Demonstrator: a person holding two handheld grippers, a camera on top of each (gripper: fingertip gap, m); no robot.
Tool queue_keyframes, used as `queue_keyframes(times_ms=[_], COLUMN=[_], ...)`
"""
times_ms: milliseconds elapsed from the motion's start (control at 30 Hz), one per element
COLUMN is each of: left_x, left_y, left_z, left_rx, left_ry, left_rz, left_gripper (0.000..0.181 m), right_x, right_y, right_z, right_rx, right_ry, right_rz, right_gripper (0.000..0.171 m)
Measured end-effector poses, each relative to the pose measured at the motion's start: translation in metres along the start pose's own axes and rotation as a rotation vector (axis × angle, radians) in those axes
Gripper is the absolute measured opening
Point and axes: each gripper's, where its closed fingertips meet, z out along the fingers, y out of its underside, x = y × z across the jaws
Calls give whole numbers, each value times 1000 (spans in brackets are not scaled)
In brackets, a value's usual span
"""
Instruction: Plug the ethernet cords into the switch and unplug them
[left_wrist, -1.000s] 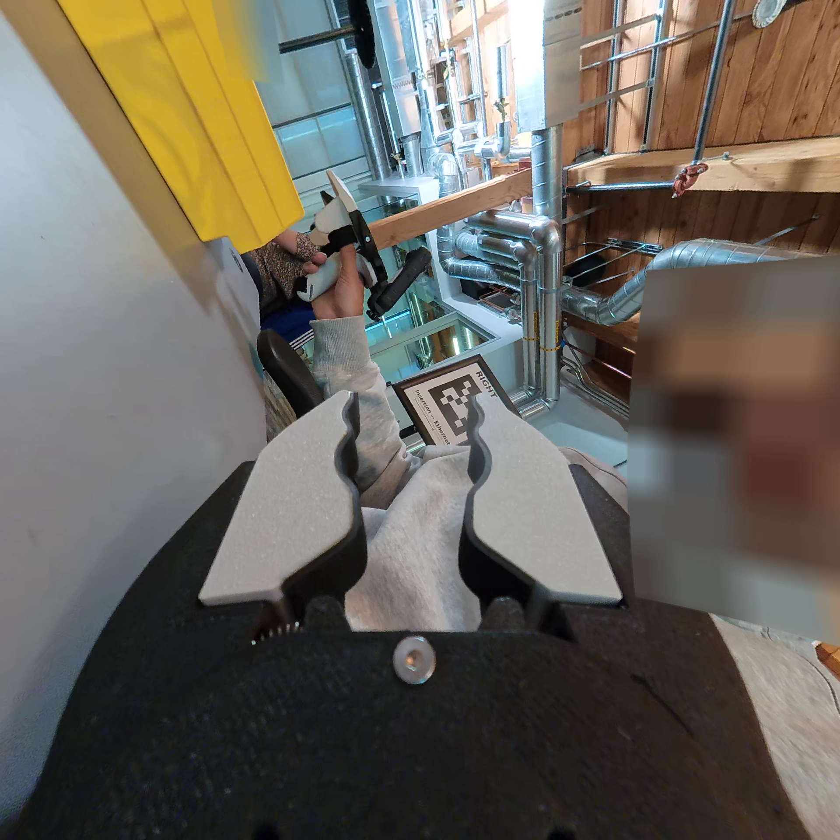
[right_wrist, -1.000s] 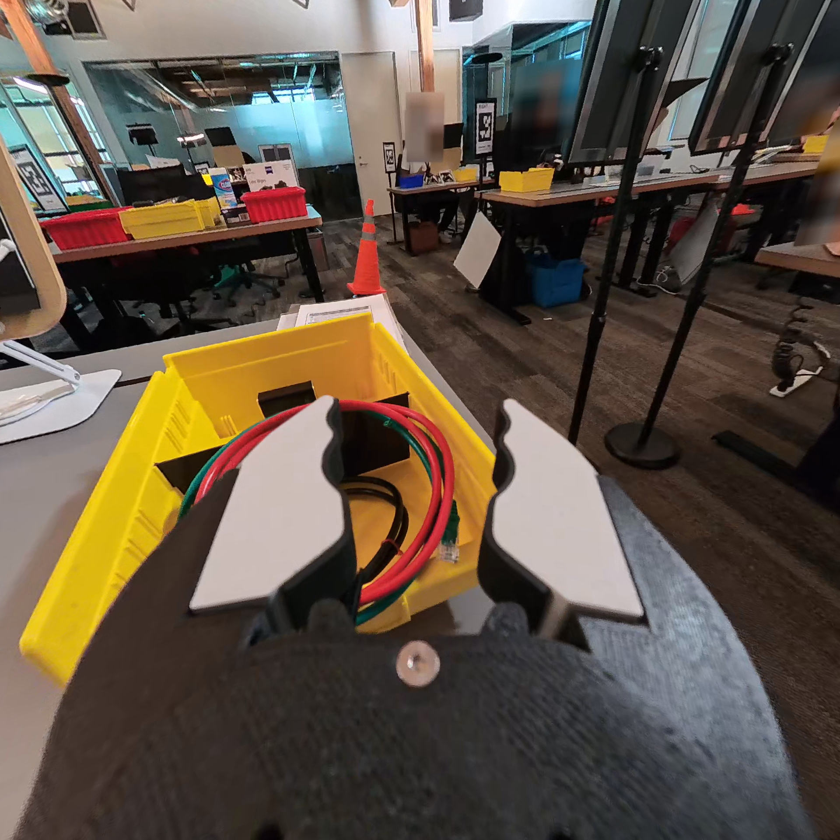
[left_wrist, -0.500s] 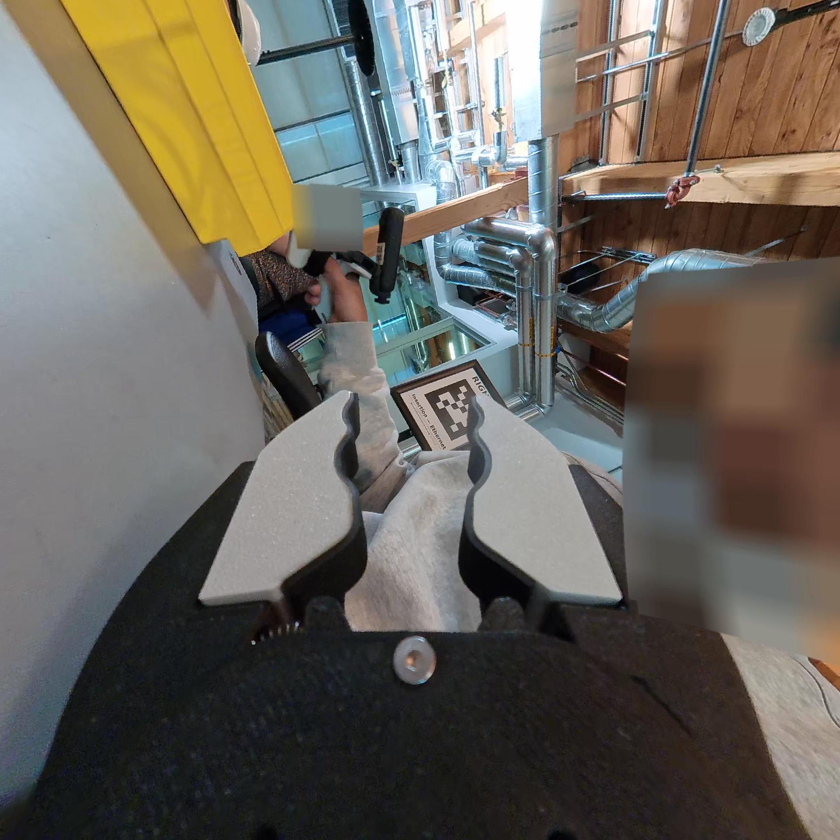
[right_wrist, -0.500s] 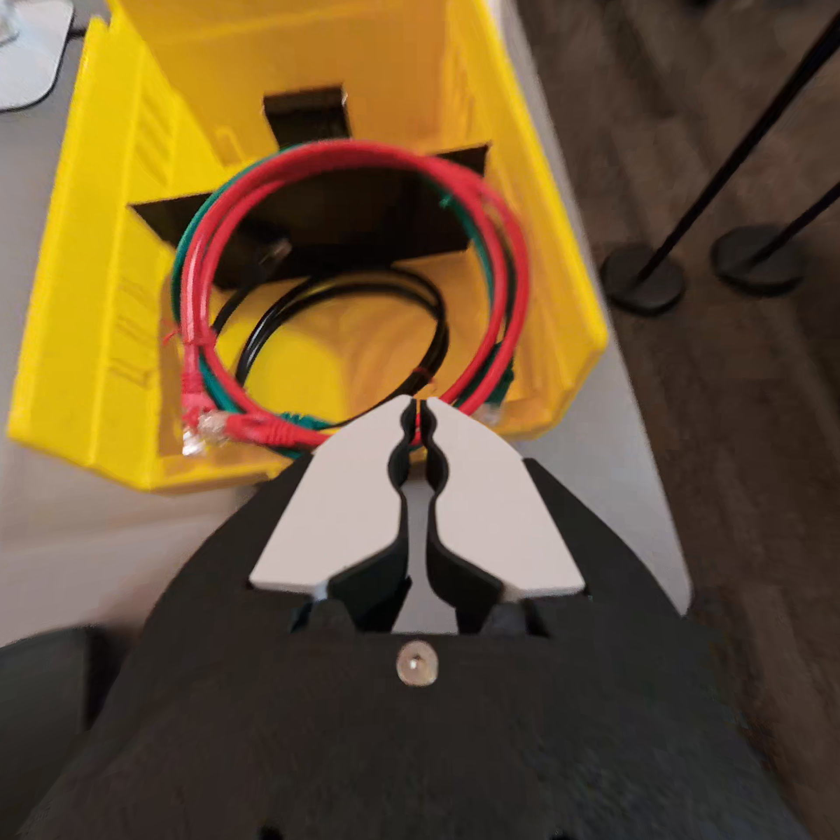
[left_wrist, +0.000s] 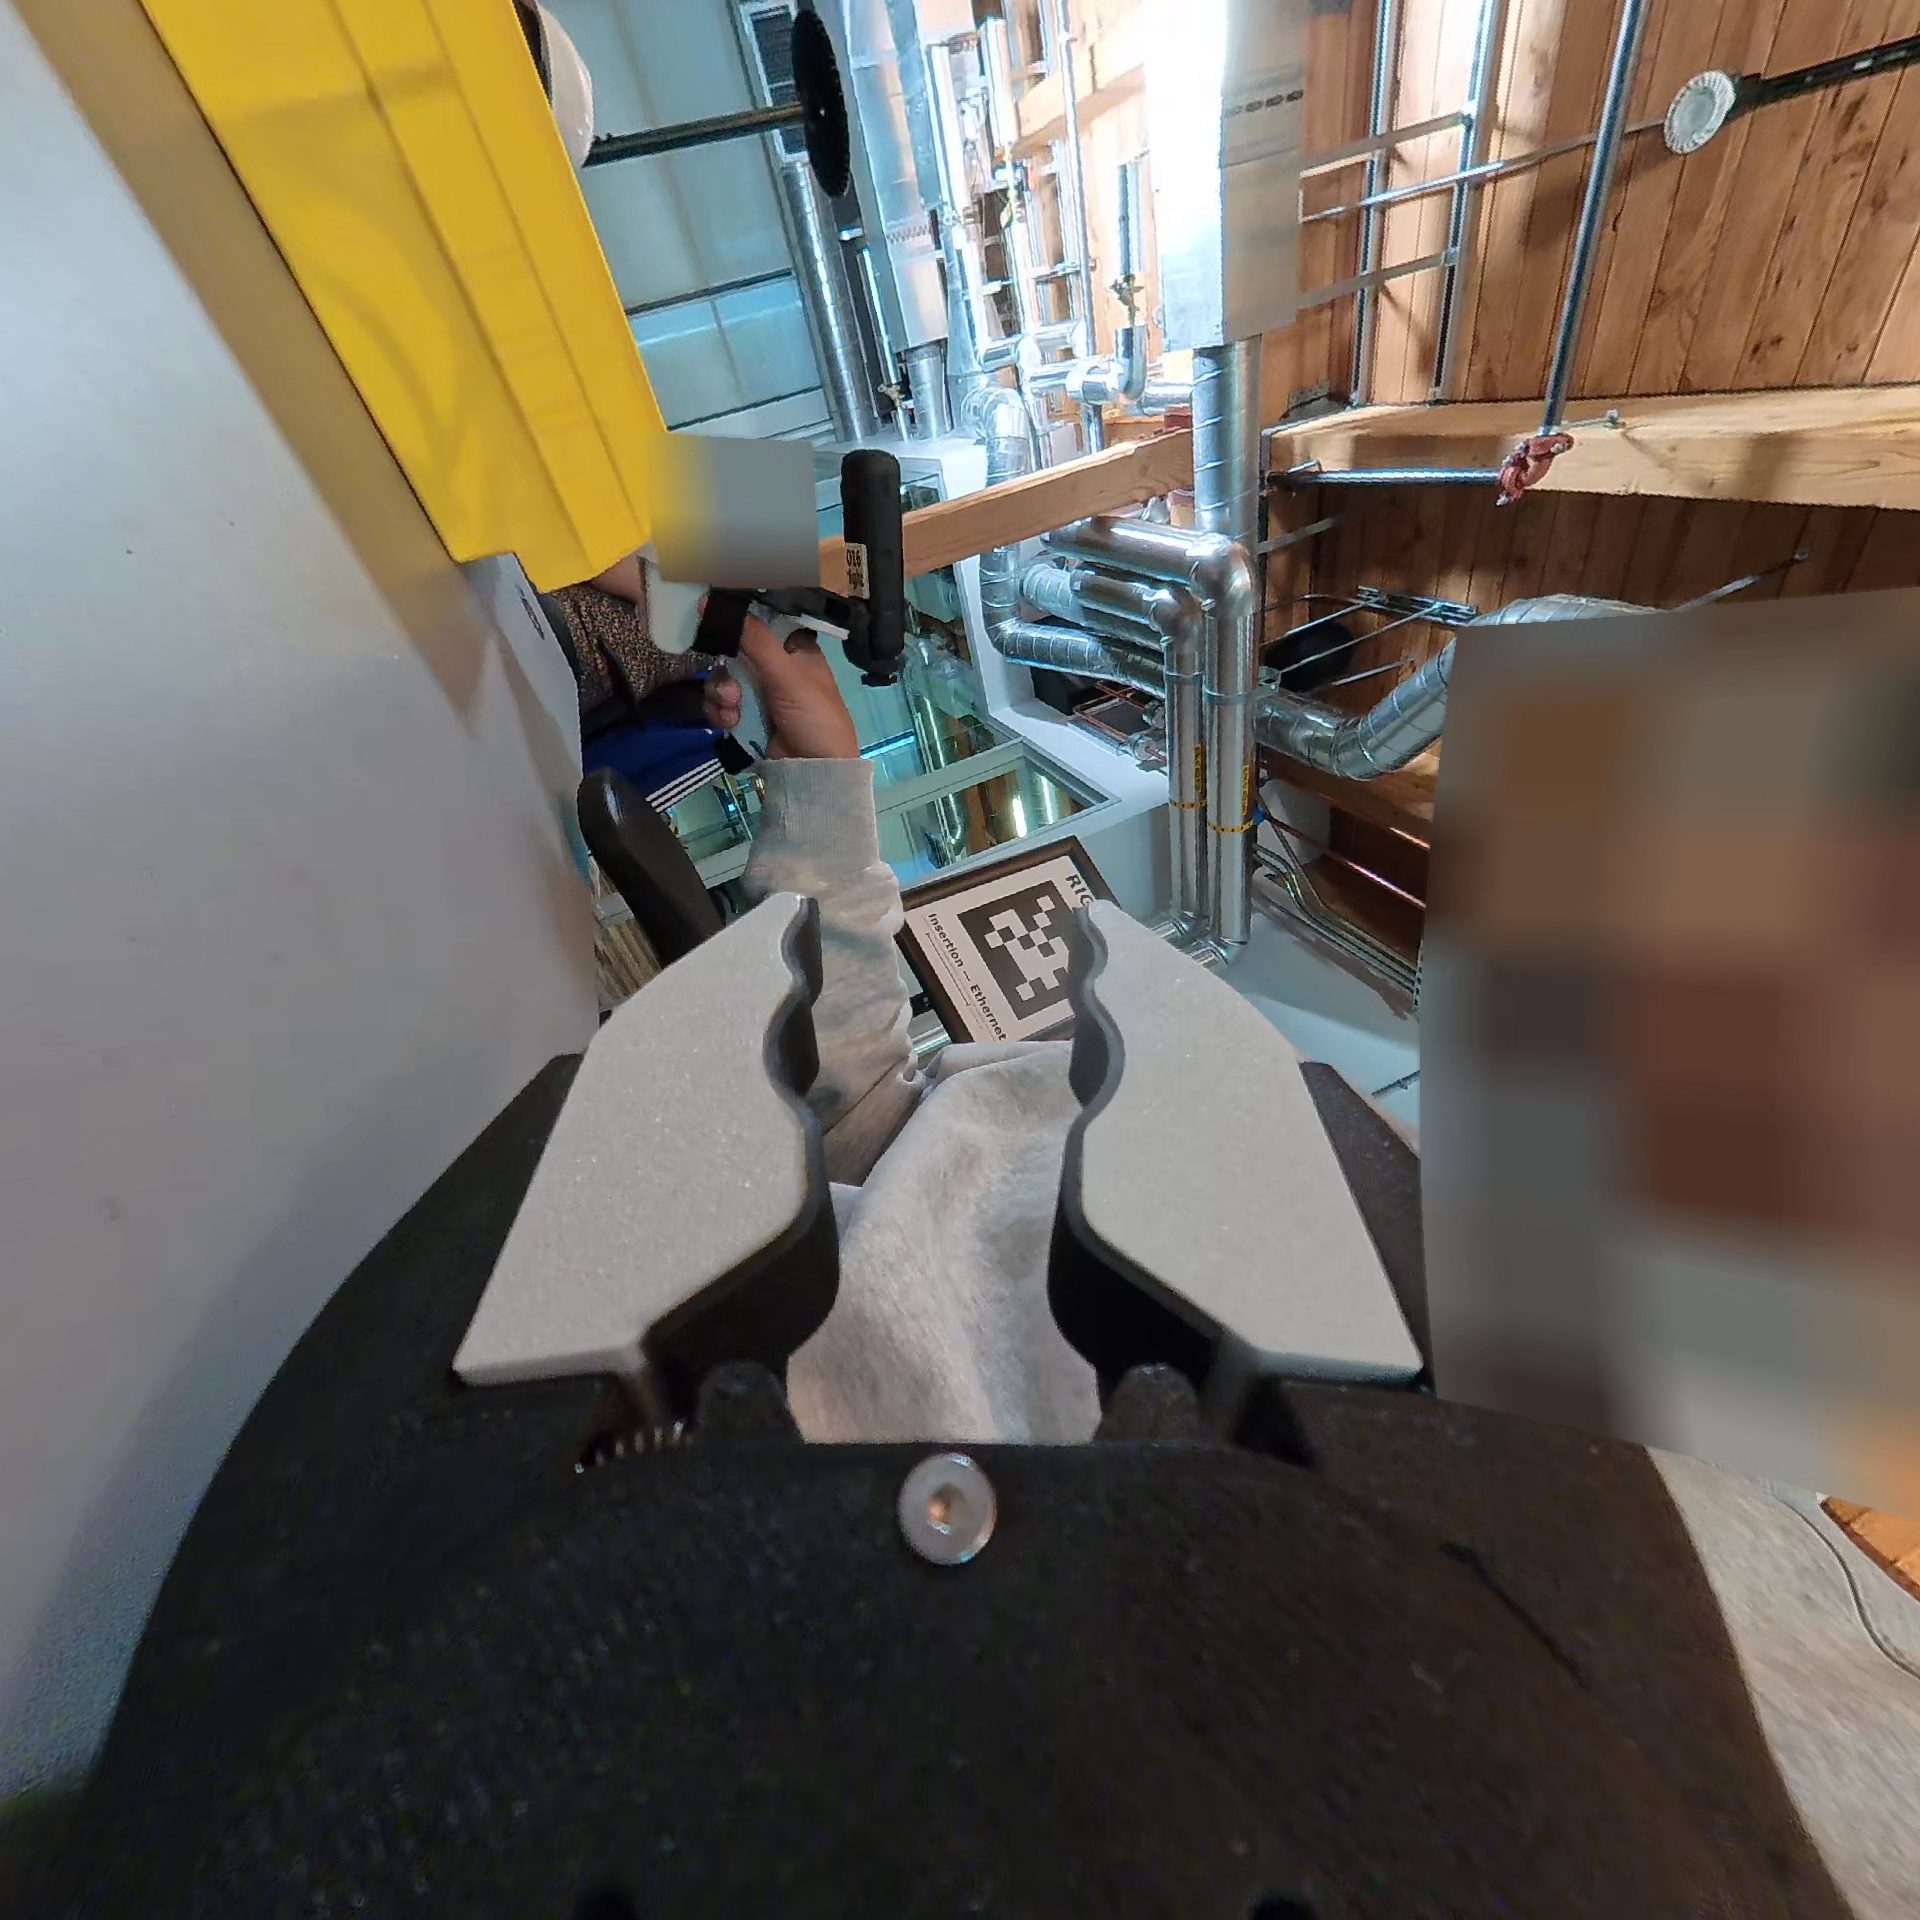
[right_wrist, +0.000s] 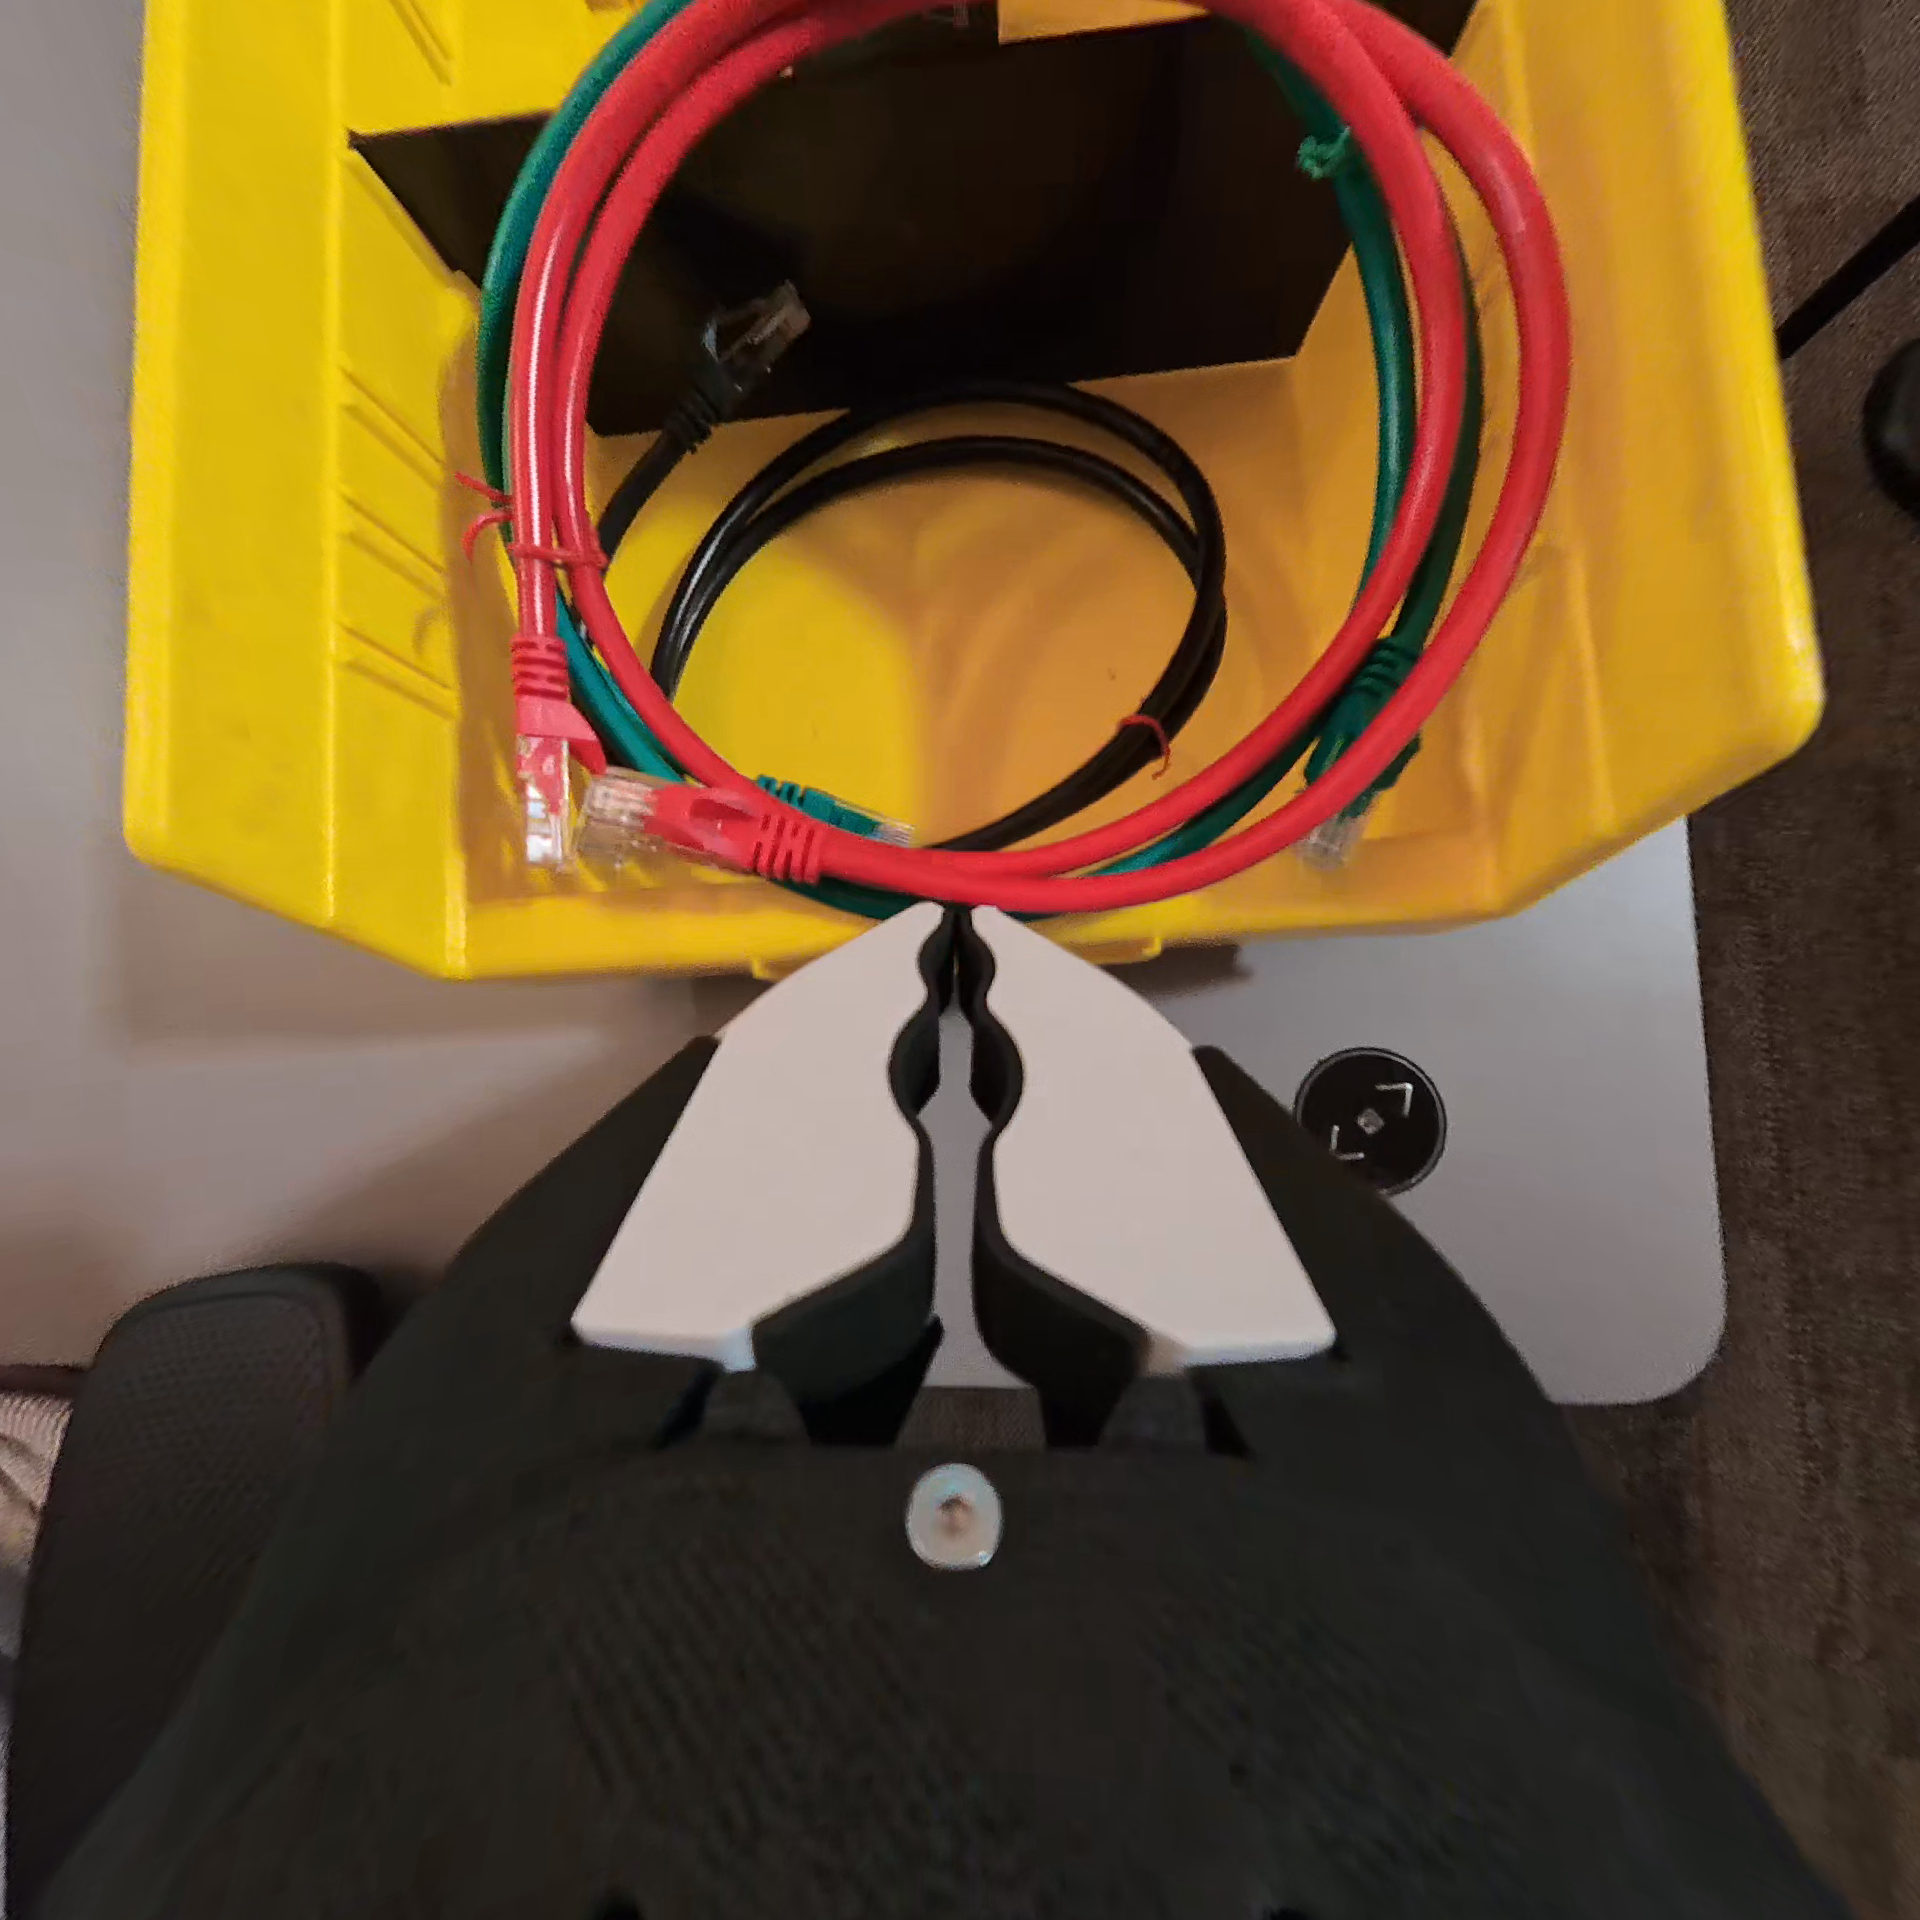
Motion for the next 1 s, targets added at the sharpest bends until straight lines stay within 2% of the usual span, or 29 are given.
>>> queue_keyframes(times_ms=[33,267,400,633,1000], left_x=[0,0,1,1,1], left_y=[0,1,1,0,-1], left_z=[0,0,0,-1,-1], left_rx=[0,-4,-5,-3,3], left_ry=[0,1,3,9,10], left_rz=[0,0,-1,-10,-13], left_gripper=[45,45,45,45,45], right_x=[-1,-8,-7,5,24], right_y=[-2,-7,-8,-14,-7], right_z=[1,23,22,8,4], right_rx=[8,22,13,71,33], right_ry=[8,83,130,146,225], right_rz=[-12,-156,-208,-186,-191], right_gripper=[0,0,0,0,0])
